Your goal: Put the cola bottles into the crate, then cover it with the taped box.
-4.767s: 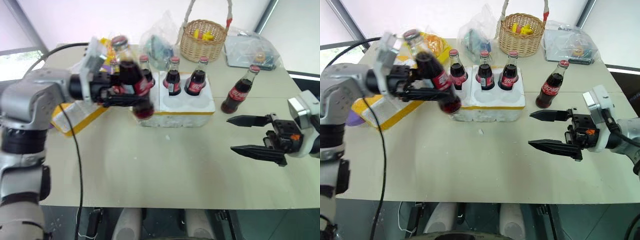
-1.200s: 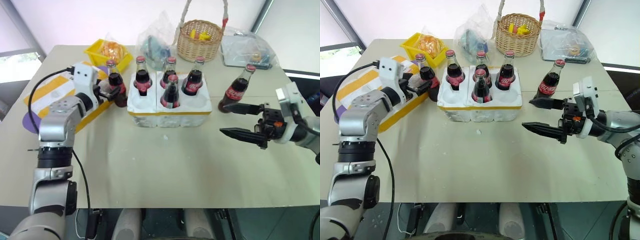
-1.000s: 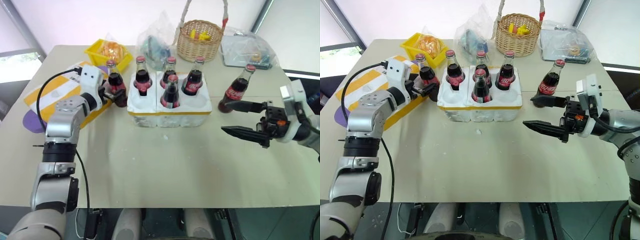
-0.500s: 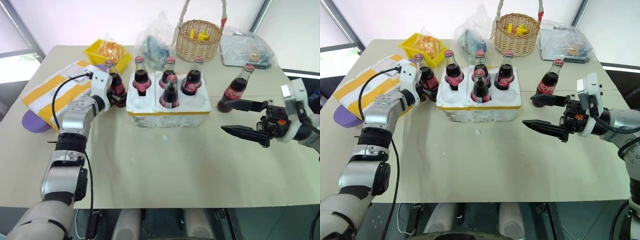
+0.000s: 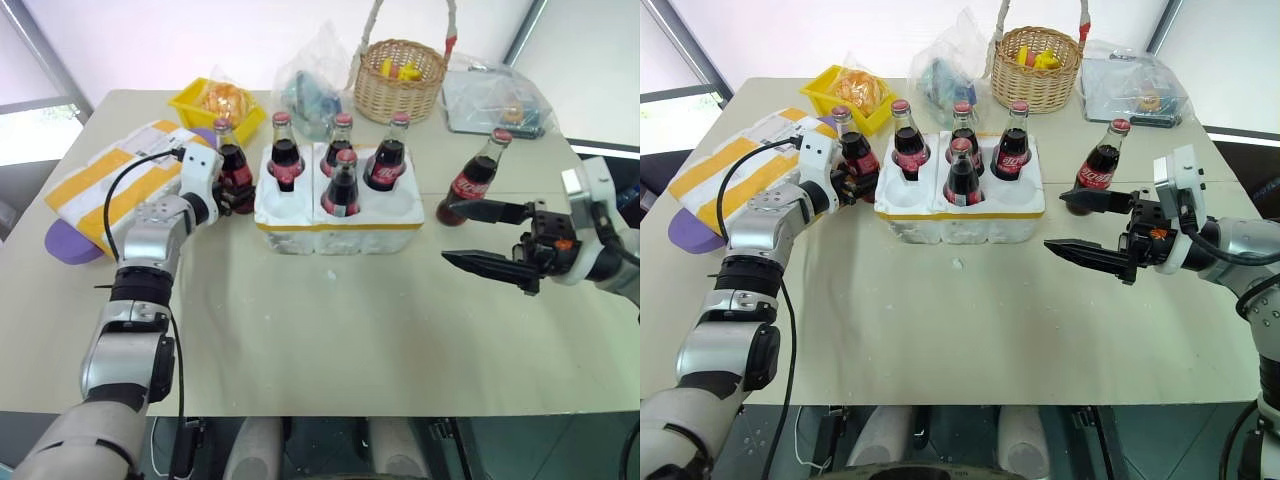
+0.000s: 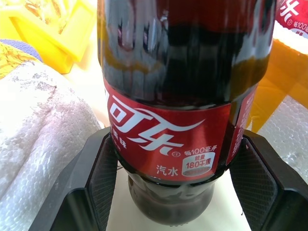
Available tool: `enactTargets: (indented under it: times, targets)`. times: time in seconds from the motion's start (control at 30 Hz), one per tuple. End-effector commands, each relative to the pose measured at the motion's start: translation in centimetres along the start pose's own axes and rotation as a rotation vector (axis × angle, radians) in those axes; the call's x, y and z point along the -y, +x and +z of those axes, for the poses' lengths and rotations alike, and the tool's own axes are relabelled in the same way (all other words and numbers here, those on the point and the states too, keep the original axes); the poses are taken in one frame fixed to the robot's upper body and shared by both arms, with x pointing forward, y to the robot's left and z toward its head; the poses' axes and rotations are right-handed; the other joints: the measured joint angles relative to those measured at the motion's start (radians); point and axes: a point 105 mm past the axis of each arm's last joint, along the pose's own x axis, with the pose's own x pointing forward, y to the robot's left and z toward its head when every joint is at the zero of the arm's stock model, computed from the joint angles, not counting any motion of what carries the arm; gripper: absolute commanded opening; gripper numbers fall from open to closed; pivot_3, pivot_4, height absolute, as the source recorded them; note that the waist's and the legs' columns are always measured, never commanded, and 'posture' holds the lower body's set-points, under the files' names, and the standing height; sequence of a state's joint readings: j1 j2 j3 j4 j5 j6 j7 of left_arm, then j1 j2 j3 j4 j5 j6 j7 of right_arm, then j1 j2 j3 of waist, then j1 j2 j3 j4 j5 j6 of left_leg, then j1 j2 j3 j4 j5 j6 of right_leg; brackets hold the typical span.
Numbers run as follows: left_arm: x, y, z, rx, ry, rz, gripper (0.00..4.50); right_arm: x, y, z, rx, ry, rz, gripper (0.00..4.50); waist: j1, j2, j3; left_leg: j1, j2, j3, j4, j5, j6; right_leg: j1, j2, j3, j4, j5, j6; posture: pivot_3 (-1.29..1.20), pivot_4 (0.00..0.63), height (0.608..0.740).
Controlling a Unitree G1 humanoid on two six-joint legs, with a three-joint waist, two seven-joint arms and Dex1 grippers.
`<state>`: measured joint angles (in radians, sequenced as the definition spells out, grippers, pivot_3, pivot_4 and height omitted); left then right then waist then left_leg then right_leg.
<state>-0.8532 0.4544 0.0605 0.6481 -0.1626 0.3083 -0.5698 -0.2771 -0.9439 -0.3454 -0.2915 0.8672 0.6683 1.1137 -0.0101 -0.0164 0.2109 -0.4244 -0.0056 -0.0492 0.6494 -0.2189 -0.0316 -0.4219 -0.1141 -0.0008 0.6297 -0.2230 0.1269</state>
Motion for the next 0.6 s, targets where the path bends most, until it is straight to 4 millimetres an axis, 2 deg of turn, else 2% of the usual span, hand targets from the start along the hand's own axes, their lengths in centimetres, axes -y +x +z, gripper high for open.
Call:
enactTargets:
  times: [0.03,0.2,0.4,0.6]
  targets:
    - [-1.03,-1.00,3.45,0.106,0.048,0.019,2.83,-0.13,-0.21,1.37,0.022,-0.063,-0.002,4.50,-0.001,0.000,0.000,0.000,0.000,0.000,0.000,0.000,0.000,0.000,0.000,0.000,0.000,0.000,0.000,0.00,0.150,0.737]
    - [-1.22,-1.55,4.18,0.124,0.060,0.017,2.83,-0.08,-0.19,1.39,0.021,-0.066,0.000,4.50,-0.001,0.000,0.000,0.000,0.000,0.000,0.000,0.000,0.000,-0.001,0.000,0.000,0.000,0.000,0.000,0.00,0.150,0.737]
    - [-0.54,-1.55,3.39,0.108,0.074,-0.006,2.83,0.03,0.00,1.55,0.026,-0.069,0.003,4.50,0.000,0.000,0.000,-0.001,0.000,0.000,0.000,0.000,0.000,-0.001,0.000,0.000,0.000,0.000,0.000,0.00,0.150,0.737]
    - [-0.64,-1.67,3.74,0.122,0.051,0.007,2.77,-0.01,0.06,1.55,0.026,-0.067,0.004,4.50,0.000,0.000,0.000,-0.001,0.000,0.000,0.000,0.000,0.000,-0.001,0.000,0.000,0.000,0.000,0.000,0.00,0.150,0.737]
